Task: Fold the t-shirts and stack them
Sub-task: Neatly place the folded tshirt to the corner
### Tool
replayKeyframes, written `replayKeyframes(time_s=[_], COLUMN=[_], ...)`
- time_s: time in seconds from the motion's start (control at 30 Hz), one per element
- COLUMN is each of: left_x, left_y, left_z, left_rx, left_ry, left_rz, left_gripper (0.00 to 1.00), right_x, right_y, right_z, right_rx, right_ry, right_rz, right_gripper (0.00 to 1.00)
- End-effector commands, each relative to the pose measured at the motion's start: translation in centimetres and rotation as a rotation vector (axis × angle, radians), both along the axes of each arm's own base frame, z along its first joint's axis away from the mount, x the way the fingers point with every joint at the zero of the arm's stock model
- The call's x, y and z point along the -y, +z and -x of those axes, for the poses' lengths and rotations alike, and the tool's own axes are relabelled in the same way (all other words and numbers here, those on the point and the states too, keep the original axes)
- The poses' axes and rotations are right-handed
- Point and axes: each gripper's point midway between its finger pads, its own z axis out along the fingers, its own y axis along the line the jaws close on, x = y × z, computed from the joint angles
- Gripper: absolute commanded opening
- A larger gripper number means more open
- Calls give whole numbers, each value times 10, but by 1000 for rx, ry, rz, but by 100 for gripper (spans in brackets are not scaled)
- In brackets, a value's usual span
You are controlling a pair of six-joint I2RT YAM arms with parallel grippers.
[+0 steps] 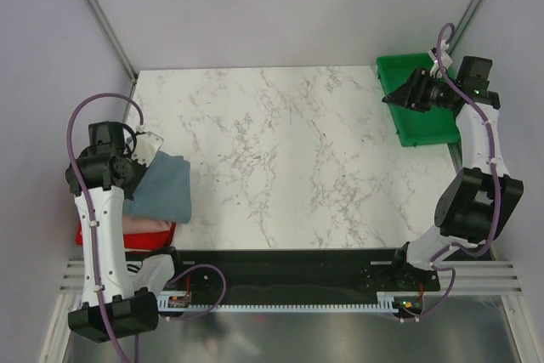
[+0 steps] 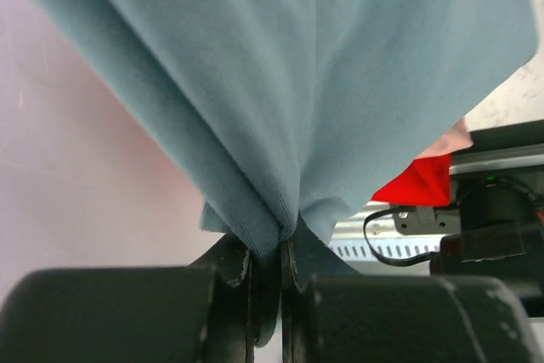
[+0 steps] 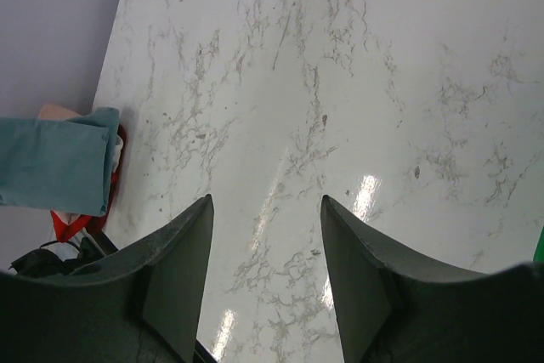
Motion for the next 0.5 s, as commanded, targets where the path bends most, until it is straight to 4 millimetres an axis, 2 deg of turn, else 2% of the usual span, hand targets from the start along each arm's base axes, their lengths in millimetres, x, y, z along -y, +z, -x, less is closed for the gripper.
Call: replayKeyframes(time_s=[0.0, 0.2, 0.23, 0.47], left_x=[-20, -60, -68, -107], left_y=[-8, -15, -16, -14], left_z=[38, 25, 28, 15], left_rx=[-186, -184, -189, -178], left_ry=[-9, 59, 83, 105], left_rz=[-91, -136, -139, -190], left_gripper=[2, 2, 2, 2], right_x=[0, -7, -9, -14], right_y=[18, 14, 15, 13], right_z=[-11, -17, -18, -26], right_rx=[74, 61, 63, 63], right_ry=[14, 20, 24, 29], right_rz=[6, -5, -5, -2], right_gripper=[61, 61, 61, 61])
